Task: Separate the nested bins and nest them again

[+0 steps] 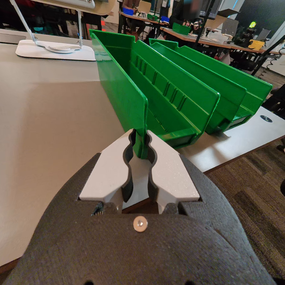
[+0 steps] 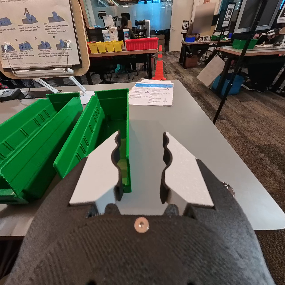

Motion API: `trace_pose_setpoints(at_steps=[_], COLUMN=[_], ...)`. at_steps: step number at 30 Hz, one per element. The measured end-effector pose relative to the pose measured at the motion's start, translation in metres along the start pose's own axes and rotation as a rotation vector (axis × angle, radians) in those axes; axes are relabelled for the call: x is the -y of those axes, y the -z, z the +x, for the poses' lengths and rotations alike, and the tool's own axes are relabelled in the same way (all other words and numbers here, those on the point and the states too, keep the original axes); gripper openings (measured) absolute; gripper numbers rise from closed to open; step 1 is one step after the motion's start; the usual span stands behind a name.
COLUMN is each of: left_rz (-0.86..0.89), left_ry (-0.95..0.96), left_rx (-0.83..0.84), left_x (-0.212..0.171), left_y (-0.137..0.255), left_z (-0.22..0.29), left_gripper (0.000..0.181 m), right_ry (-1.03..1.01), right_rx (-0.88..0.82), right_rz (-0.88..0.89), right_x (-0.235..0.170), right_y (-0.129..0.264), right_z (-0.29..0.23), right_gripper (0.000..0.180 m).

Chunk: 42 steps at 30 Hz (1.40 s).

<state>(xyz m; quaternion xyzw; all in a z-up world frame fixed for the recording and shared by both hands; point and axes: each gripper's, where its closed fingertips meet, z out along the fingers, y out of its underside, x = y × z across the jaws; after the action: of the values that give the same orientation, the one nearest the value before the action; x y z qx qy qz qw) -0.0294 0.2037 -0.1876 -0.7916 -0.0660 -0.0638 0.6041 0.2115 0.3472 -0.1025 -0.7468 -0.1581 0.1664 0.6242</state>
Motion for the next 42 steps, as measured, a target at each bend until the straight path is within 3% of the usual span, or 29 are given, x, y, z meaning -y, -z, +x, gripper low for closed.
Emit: trace_pose_setpoints(at_steps=[18, 27, 31, 35, 40, 42], left_rz=[-0.007, 0.045, 0.072, 0.010, -0.100, -0.269], left_ry=[0.023, 0.058, 0.037, -0.079, -0.244, -0.316], left_rx=[-0.034, -0.283, -0.226, -0.054, 0.257, 0.338], left_x=[0.000, 0.042, 0.085, 0.108, 0.126, 0.120], left_y=[0.002, 0.051, 0.091, 0.138, 0.184, 0.185], left_z=[0.004, 0.018, -0.029, -0.103, -0.208, -0.247], left_gripper=[0.013, 0.074, 0.081, 0.087, 0.097, 0.103], right_ry=[-0.002, 0.073, 0.122, 0.066, -0.001, -0.027], right_rx=[0.003, 0.025, 0.146, 0.448, 0.851, 0.977], right_rz=[-0.010, 0.048, 0.140, 0.134, -0.041, -0.157], right_x=[-0.002, 0.019, 0.048, 0.063, 0.011, -0.016], right_y=[0.000, 0.013, 0.030, 0.060, 0.088, 0.093], right_z=[0.000, -0.019, -0.081, -0.203, -0.359, -0.406], right_gripper=[0.055, 0.054, 0.048, 0.042, 0.044, 0.046])
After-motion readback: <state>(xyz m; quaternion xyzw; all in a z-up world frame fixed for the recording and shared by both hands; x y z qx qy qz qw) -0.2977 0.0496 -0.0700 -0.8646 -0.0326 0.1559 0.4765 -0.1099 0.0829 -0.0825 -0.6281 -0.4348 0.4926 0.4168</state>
